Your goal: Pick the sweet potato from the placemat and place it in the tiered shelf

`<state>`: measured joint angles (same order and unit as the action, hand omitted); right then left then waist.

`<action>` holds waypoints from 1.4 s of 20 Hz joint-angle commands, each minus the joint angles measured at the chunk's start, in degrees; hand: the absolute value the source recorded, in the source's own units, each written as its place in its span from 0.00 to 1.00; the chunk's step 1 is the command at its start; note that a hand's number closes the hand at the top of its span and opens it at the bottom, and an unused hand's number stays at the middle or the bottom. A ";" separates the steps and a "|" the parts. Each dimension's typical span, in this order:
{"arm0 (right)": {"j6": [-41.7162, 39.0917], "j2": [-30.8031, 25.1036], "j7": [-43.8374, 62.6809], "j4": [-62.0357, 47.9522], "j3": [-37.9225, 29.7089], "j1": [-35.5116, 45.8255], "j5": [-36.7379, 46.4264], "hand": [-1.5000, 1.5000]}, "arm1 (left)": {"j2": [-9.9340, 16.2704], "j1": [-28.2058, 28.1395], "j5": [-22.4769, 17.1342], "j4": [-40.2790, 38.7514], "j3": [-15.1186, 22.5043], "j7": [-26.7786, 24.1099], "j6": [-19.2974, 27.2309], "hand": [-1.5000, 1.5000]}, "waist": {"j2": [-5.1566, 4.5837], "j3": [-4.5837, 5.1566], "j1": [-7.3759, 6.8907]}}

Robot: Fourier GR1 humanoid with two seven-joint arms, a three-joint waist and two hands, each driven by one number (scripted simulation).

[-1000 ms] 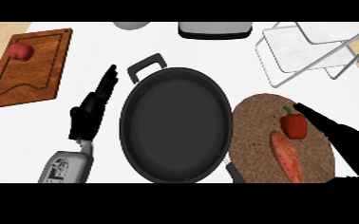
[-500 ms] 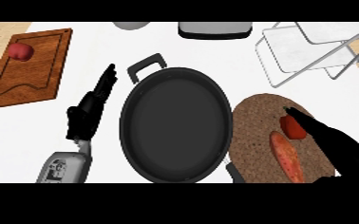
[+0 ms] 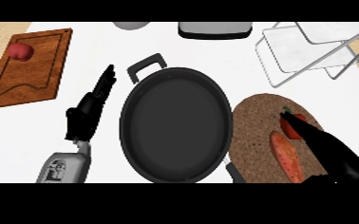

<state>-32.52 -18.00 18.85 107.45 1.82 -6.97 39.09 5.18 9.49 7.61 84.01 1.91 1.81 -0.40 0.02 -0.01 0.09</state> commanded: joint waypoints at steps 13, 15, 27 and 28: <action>1.83 -1.07 -10.32 -7.74 1.59 -1.11 7.23 1.00 | 0.21 1.58 0.68 -3.99 -1.99 -2.14 -1.46 0.50 | -0.03 0.00 0.05; 0.75 -0.91 -8.33 -2.38 3.50 -1.79 8.79 1.00 | 1.96 -0.87 -1.04 0.68 -3.00 -0.71 -3.29 0.50 | 0.05 0.01 -0.04; 2.41 9.17 1.15 6.18 9.22 0.56 13.81 1.00 | 1.06 -3.58 -0.13 3.61 -1.35 0.17 -3.68 0.50 | 0.12 0.04 -0.18; 9.13 12.13 0.00 0.09 13.10 1.77 18.39 1.00 | -2.63 1.36 2.23 0.72 0.09 2.64 0.52 0.50 | 0.00 0.01 -0.09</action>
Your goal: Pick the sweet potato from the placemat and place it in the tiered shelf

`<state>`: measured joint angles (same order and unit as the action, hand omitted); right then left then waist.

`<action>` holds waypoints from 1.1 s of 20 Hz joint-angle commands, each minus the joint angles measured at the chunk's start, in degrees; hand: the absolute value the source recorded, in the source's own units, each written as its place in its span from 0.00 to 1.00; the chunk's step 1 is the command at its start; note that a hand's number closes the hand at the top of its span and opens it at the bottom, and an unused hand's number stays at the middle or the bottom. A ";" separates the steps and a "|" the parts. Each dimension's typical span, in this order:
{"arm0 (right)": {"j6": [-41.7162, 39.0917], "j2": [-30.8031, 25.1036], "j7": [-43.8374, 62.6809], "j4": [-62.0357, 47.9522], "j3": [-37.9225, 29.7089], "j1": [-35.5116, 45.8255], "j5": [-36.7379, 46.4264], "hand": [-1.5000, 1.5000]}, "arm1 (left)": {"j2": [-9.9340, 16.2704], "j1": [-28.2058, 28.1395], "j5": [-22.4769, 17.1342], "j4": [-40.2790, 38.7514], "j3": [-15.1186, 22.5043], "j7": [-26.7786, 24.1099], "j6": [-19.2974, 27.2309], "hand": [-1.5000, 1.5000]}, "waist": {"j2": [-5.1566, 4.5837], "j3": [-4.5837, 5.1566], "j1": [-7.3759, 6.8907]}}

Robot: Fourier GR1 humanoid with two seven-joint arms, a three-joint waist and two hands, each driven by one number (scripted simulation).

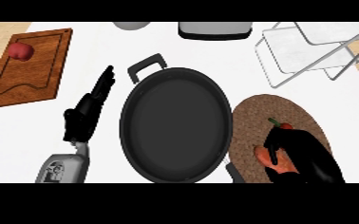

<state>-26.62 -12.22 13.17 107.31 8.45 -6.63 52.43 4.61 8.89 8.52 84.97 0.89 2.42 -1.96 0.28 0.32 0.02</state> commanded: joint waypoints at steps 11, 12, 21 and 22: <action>13.14 12.14 16.87 17.85 12.29 2.60 -7.60 1.00 | 0.92 -1.15 -1.12 1.31 -0.96 -0.40 -1.35 0.50 | -0.08 -0.28 -0.03; 9.15 12.16 16.11 24.28 10.30 0.39 -6.96 1.00 | -1.31 -0.05 1.02 -2.81 0.32 -2.30 1.00 0.50 | -0.10 -0.26 0.88; 5.24 10.59 33.49 33.01 2.35 16.64 -5.45 1.00 | -1.00 1.98 -0.11 -0.43 -0.16 1.68 0.11 0.50 | -0.11 -0.26 0.22; 4.25 10.25 35.32 31.35 -0.62 22.18 -6.39 1.00 | -0.12 -0.44 0.55 0.98 -0.18 0.76 0.23 0.50 | -0.10 -0.25 -0.27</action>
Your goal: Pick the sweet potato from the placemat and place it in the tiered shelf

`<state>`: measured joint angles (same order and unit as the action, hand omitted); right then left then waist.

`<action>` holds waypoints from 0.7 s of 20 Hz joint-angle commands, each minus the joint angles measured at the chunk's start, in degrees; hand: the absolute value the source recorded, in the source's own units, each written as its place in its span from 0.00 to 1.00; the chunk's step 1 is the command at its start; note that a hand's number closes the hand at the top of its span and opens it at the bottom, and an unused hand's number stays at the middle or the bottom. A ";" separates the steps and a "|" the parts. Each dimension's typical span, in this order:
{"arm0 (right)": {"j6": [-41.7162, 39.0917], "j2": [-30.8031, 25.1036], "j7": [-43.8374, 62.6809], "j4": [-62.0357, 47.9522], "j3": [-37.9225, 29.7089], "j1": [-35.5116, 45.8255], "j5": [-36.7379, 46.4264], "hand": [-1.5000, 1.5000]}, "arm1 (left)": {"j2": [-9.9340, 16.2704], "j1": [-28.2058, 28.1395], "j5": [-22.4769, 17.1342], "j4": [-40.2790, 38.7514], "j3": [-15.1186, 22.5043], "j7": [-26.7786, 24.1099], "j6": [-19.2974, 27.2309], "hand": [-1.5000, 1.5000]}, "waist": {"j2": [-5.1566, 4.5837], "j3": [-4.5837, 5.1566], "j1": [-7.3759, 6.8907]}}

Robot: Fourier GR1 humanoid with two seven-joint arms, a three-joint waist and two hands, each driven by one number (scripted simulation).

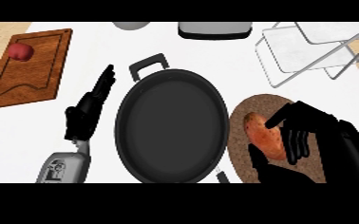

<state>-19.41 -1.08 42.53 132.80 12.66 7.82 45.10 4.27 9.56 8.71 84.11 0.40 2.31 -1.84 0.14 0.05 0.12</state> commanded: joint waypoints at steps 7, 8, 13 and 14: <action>-5.26 -6.50 10.26 5.89 -16.13 19.04 -1.61 1.00 | -2.90 -1.82 2.67 0.29 2.50 -1.29 2.88 0.50 | 0.07 -0.01 0.35; -5.38 -7.17 11.60 3.32 -15.93 22.52 -0.09 1.00 | -1.14 -2.14 1.02 3.71 1.90 2.08 0.60 0.50 | 0.08 -0.01 -0.18; -8.65 -13.27 11.77 -2.15 -25.09 29.93 -5.62 1.00 | -0.68 -0.60 1.19 1.23 0.78 0.16 0.79 0.50 | -0.01 -0.03 -0.05; -8.01 -13.57 11.67 -3.31 -25.68 32.44 -6.60 1.00 | -0.45 3.63 0.68 -4.16 -1.07 -0.60 0.95 0.50 | -0.08 -0.01 0.16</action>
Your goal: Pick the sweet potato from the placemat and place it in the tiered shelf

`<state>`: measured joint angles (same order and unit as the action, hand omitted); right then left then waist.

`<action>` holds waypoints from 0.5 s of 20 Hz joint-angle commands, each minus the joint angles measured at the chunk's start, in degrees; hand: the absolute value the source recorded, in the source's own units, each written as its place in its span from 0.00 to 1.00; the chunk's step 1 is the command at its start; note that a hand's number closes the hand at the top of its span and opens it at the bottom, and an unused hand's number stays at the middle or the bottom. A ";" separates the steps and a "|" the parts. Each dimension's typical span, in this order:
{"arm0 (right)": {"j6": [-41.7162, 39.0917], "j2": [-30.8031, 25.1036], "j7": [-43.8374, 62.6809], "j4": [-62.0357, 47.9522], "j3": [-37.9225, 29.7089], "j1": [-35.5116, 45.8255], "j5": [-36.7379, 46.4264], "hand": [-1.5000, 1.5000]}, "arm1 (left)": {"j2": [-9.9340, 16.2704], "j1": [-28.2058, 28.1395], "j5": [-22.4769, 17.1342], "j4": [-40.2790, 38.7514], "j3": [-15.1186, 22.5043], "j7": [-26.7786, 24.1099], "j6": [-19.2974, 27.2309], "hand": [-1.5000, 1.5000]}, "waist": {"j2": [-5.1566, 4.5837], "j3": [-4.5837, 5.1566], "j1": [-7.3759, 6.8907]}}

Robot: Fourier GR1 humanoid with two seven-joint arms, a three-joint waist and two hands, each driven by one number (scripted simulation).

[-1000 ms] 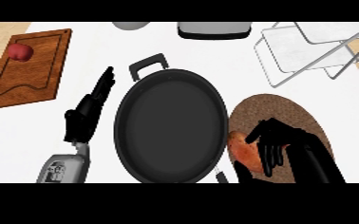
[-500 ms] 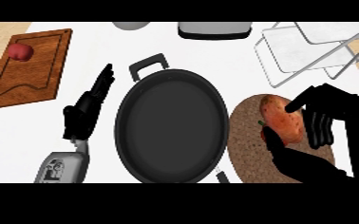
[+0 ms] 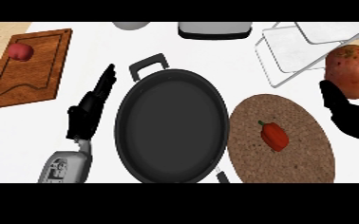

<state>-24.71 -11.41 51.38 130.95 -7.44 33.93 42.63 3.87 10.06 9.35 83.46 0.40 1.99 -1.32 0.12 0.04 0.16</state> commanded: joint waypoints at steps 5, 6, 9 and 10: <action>1.05 -8.52 -2.67 -10.11 -10.78 8.17 -4.00 1.00 | 1.16 1.67 -1.03 -1.04 -1.46 1.09 -1.28 0.50 | -0.11 -0.03 -0.25; -1.17 -9.42 1.12 -8.81 -10.02 10.56 -4.29 1.00 | 0.90 0.51 -0.78 -3.59 -1.27 -3.57 -1.45 0.50 | -0.07 0.00 -0.12; 1.82 -11.89 -1.42 -14.40 -10.79 14.07 -3.36 1.00 | -1.25 0.91 0.16 0.95 0.36 0.92 0.73 0.50 | -0.05 -0.01 -0.39; 5.55 -10.77 -3.63 -17.30 -7.64 13.01 0.32 1.00 | -1.13 1.23 1.56 0.23 0.93 1.45 1.29 0.50 | -0.14 -0.01 -0.51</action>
<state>-22.48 -20.51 48.58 119.21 -16.30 43.82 40.31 3.11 10.74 10.05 83.34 0.96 2.33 -0.84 0.05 0.02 -0.15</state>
